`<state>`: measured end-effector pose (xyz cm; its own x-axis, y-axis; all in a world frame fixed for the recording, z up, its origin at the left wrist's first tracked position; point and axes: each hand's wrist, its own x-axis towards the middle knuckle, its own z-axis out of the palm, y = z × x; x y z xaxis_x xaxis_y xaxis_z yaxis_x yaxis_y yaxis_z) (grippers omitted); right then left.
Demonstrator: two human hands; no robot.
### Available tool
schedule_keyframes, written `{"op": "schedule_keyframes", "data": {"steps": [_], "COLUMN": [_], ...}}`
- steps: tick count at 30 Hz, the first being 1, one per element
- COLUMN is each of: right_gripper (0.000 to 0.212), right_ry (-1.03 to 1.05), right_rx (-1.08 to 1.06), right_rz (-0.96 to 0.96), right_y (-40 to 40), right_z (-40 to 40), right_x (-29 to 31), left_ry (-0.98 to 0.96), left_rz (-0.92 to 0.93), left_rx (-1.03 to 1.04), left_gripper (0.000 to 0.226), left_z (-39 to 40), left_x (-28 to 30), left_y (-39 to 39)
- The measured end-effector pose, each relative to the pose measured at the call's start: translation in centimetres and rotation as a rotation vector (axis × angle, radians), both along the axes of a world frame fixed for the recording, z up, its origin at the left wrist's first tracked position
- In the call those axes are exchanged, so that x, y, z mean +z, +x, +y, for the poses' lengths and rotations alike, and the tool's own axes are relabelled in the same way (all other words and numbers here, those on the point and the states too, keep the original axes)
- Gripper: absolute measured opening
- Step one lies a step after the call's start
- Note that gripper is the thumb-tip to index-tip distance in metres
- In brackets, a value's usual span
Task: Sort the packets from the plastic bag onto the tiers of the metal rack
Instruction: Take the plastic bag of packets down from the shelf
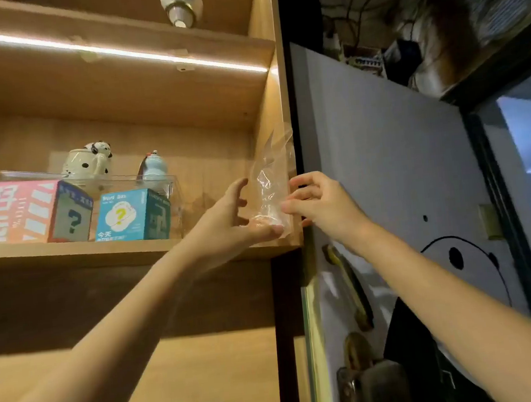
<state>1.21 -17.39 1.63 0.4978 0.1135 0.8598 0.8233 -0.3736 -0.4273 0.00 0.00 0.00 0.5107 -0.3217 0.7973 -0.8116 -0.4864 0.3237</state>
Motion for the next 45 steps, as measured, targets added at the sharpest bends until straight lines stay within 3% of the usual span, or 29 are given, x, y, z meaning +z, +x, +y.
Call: {"op": "schedule_keyframes", "data": {"steps": [5, 8, 12, 17, 22, 27, 34, 38, 45], "right_gripper": [0.043, 0.042, 0.035, 0.031, 0.010, 0.008, 0.009, 0.010, 0.047], "right_ry": [0.185, 0.173, 0.044, 0.041, 0.068, 0.079, 0.131, 0.118, -0.005], "right_rx": [-0.002, -0.044, -0.211, -0.369, -0.380, -0.313, -0.139, -0.077, -0.065], "right_rz": [0.152, 0.207, 0.068, -0.139, -0.107, -0.051, 0.063, 0.148, 0.258], "right_y": [3.9, 5.6, 7.0, 8.1, 8.4, 8.2, 6.5, 5.1, 3.6], "right_z": [0.1, 0.0, 1.0, 1.8, 0.8, -0.3, -2.1, -3.2, -3.1], "right_x": [1.4, 2.5, 2.7, 2.5, 2.5, 2.2, 2.1, 2.4, 2.7], "left_ry": [-0.020, 0.061, 0.085, -0.059, -0.041, -0.048, -0.139, -0.027, 0.096], "left_rz": [-0.005, -0.047, -0.145, -0.347, -0.378, -0.452, -0.704, -0.780, -0.849], "left_rx": [0.026, 0.165, 0.222, 0.247, 0.238, 0.251, 0.308, 0.368, 0.452], "left_gripper": [0.116, 0.101, 0.093, 0.069, 0.056, 0.040, 0.013, 0.018, 0.020], "left_z": [-0.8, -0.8, -1.6, -3.4, -3.7, -4.0, -5.6, -6.3, -7.3], "left_x": [0.4, 1.1, 0.5, -0.3, -0.6, -0.9, -1.0, -0.8, -1.1], "left_y": [4.1, 6.9, 9.3, 10.1, 10.0, 9.4, 7.7, 7.4, 6.8]}}
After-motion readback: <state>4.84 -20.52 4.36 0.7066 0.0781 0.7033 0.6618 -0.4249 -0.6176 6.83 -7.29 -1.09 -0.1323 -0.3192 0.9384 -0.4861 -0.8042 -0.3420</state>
